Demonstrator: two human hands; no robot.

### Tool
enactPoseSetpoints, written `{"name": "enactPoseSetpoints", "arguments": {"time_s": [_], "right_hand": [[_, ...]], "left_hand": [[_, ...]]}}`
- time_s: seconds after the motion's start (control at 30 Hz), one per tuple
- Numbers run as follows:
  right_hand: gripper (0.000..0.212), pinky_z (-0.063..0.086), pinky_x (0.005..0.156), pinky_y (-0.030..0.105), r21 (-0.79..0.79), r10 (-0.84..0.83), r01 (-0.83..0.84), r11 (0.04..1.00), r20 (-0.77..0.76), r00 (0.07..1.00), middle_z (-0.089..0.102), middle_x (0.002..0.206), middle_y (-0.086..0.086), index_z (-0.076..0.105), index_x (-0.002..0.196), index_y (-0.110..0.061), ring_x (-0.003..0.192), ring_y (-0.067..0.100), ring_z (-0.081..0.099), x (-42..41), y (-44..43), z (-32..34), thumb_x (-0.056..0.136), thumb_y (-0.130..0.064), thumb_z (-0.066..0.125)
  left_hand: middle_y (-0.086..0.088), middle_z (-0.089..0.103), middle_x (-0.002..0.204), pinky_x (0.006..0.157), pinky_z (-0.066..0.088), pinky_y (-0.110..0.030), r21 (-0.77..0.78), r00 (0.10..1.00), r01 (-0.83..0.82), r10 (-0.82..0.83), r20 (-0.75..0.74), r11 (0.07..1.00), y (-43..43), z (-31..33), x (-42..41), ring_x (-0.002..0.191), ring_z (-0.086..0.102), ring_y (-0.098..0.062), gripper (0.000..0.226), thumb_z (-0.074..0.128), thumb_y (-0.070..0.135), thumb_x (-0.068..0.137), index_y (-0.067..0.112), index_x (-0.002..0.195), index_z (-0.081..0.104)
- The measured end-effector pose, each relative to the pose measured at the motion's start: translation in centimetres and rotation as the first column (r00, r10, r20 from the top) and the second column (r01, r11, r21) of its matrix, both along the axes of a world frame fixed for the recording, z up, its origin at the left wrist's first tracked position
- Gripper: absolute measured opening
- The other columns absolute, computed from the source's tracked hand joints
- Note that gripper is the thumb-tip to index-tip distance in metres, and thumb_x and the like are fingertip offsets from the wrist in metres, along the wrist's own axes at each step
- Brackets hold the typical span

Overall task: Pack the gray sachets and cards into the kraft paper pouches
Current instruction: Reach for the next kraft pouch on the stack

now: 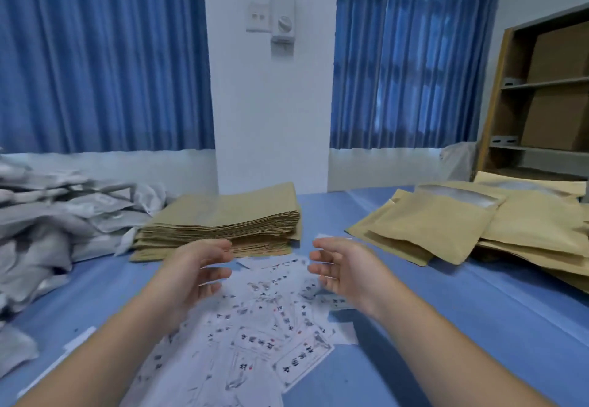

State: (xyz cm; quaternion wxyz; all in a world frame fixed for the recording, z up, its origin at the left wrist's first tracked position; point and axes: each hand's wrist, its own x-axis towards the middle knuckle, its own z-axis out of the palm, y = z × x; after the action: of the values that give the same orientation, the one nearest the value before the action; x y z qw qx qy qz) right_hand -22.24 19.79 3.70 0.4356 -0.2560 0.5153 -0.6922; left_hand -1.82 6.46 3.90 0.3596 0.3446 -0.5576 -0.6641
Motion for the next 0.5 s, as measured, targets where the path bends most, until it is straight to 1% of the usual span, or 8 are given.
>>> {"name": "enactPoseSetpoints", "arguments": {"time_s": [0.13, 0.2, 0.23, 0.3, 0.37, 0.43, 0.47, 0.5], "right_hand": [[0.010, 0.050, 0.053, 0.025, 0.011, 0.036, -0.035, 0.999, -0.083, 0.996, 0.070, 0.081, 0.009, 0.065, 0.097, -0.006, 0.069, 0.021, 0.068, 3.2, -3.5, -0.6, 0.089, -0.009, 0.061], [0.013, 0.052, 0.056, 0.026, 0.044, 0.029, -0.023, 0.999, -0.155, 0.987, 0.069, 0.083, 0.011, 0.065, 0.099, -0.005, 0.072, 0.022, 0.068, 4.5, -5.4, -0.8, 0.086, -0.003, 0.063], [0.014, 0.054, 0.058, 0.027, 0.075, 0.027, -0.012, 0.997, -0.206, 0.978, 0.069, 0.086, 0.011, 0.065, 0.099, -0.005, 0.073, 0.022, 0.068, 5.0, -6.4, -0.9, 0.086, -0.002, 0.064], [0.015, 0.057, 0.071, 0.033, 0.176, 0.039, 0.037, 0.984, -0.410, 0.911, 0.066, 0.096, 0.008, 0.063, 0.102, -0.011, 0.078, 0.022, 0.067, 5.5, -8.2, -0.9, 0.088, -0.006, 0.063], [0.021, 0.053, 0.083, 0.037, 0.225, 0.046, 0.122, 0.967, -0.622, 0.782, 0.062, 0.100, 0.000, 0.061, 0.108, -0.015, 0.083, 0.021, 0.065, 5.6, -10.1, -0.7, 0.087, -0.011, 0.062], [0.030, 0.048, 0.085, 0.034, 0.173, 0.003, 0.222, 0.959, -0.794, 0.608, 0.061, 0.104, -0.001, 0.060, 0.116, -0.014, 0.092, 0.021, 0.060, 5.3, -11.8, -0.1, 0.086, -0.010, 0.061], [0.033, 0.046, 0.084, 0.031, 0.138, 0.006, 0.262, 0.955, -0.894, 0.449, 0.059, 0.108, 0.001, 0.059, 0.118, -0.012, 0.097, 0.021, 0.058, 5.0, -12.6, 0.3, 0.086, -0.008, 0.059], [0.034, 0.046, 0.084, 0.030, 0.125, 0.059, 0.281, 0.951, -0.971, 0.230, 0.056, 0.112, 0.003, 0.058, 0.120, -0.010, 0.100, 0.022, 0.055, 4.7, -13.3, 0.7, 0.086, -0.006, 0.056]], "left_hand": [[-0.006, 0.068, 0.087, 0.052, 0.046, -0.024, -0.102, 0.968, -0.228, 0.237, 0.084, 0.968, -4.2, -1.9, 5.9, 0.067, 0.062, -0.020, 0.017, 0.053, 0.009, 0.094, 0.014, 0.095, 0.069], [-0.008, 0.068, 0.086, 0.058, 0.043, -0.028, -0.214, 0.922, -0.317, 0.353, 0.156, 0.924, -5.8, -3.8, 7.8, 0.067, 0.060, -0.021, 0.019, 0.053, 0.005, 0.094, 0.014, 0.088, 0.069], [-0.008, 0.069, 0.084, 0.059, 0.042, -0.028, -0.253, 0.903, -0.330, 0.383, 0.196, 0.909, -6.4, -4.7, 8.5, 0.066, 0.059, -0.021, 0.020, 0.054, 0.004, 0.093, 0.014, 0.085, 0.069], [-0.007, 0.067, 0.073, 0.054, 0.040, -0.027, -0.228, 0.895, -0.336, 0.385, 0.226, 0.914, -7.4, -5.9, 9.2, 0.059, 0.055, -0.021, 0.020, 0.055, 0.002, 0.091, 0.013, 0.085, 0.070], [-0.008, 0.067, 0.071, 0.052, 0.040, -0.026, -0.185, 0.904, -0.335, 0.370, 0.214, 0.924, -8.0, -6.3, 9.1, 0.056, 0.055, -0.021, 0.020, 0.055, 0.003, 0.090, 0.014, 0.085, 0.071], [-0.004, 0.070, 0.076, 0.052, 0.038, -0.023, -0.267, 0.891, -0.274, 0.348, 0.291, 0.924, -8.5, -6.6, 8.7, 0.058, 0.057, -0.016, 0.020, 0.057, 0.007, 0.088, 0.019, 0.082, 0.071], [0.002, 0.071, 0.079, 0.054, 0.038, -0.022, -0.328, 0.872, -0.231, 0.345, 0.349, 0.916, -8.6, -6.8, 8.6, 0.062, 0.059, -0.012, 0.020, 0.058, 0.009, 0.088, 0.023, 0.081, 0.071], [0.008, 0.070, 0.081, 0.055, 0.038, -0.022, -0.378, 0.851, -0.203, 0.353, 0.388, 0.903, -8.7, -6.9, 8.5, 0.067, 0.060, -0.008, 0.021, 0.059, 0.012, 0.089, 0.026, 0.079, 0.071]]}}
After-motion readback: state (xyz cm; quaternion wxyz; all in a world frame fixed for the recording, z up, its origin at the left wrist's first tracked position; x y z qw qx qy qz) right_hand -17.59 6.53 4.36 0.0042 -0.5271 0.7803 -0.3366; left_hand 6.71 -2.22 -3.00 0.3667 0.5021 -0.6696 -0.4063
